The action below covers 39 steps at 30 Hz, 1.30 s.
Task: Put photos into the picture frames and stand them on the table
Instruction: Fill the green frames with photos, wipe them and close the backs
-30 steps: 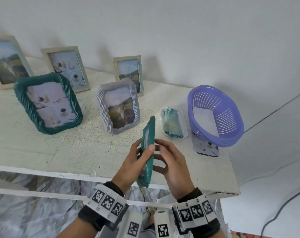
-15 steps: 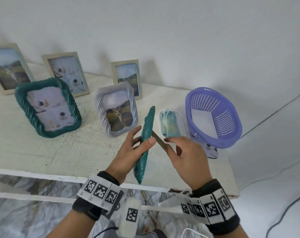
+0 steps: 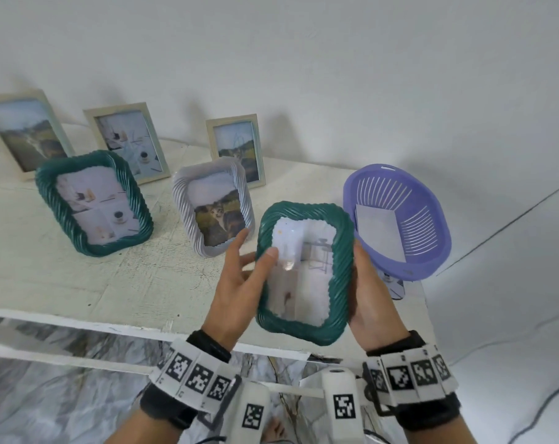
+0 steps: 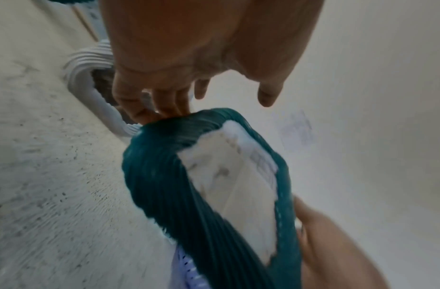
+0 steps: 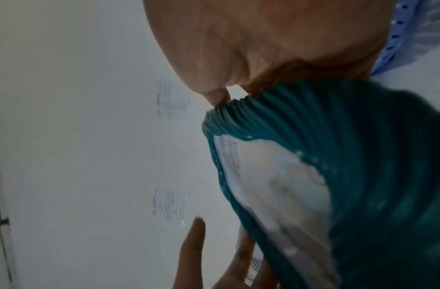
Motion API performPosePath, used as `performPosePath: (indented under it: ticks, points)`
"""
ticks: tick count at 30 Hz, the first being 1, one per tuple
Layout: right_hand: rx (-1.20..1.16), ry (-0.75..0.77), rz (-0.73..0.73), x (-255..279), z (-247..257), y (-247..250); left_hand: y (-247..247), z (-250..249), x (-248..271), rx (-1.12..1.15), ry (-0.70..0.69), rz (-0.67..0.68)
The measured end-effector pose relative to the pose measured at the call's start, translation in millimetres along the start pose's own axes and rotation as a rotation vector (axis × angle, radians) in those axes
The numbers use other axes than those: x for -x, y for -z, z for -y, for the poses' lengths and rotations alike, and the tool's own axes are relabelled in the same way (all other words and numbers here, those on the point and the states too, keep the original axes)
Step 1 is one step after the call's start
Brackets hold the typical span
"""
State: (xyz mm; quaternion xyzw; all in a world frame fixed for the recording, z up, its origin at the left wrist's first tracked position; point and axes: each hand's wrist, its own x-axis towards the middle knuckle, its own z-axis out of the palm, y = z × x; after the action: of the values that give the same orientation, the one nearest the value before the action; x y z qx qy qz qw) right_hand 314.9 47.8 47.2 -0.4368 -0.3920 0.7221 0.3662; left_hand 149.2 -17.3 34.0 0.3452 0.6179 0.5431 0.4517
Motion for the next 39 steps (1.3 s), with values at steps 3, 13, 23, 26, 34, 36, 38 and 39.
performPosePath:
  ticks: [3, 13, 23, 26, 34, 36, 38, 39]
  points:
    - [-0.076, -0.011, 0.014, -4, -2, 2, 16, -4, -8, 0.104, 0.156, 0.076]
    - [0.255, -0.114, 0.068, -13, -51, -88, 111, 5, 13, 0.201, 0.34, -0.09]
    - [0.596, 0.374, 0.397, -75, -93, -321, 341, -17, 8, 0.175, 0.174, -0.374]
    - [0.732, 0.479, 0.419, -104, -96, -391, 403, -30, -26, 0.223, 0.119, -0.461]
    - [0.922, 0.42, 0.398, -181, -113, -496, 495, -24, -127, 0.373, 0.092, -0.39]
    - [0.948, 0.409, 0.381, -193, -120, -503, 503, -17, -141, 0.397, 0.111, -0.378]
    - [0.951, 0.399, 0.36, -200, -125, -505, 507, -10, -151, 0.423, 0.114, -0.365]
    - [0.952, 0.393, 0.349, -202, -127, -505, 508, -6, -154, 0.432, 0.112, -0.363]
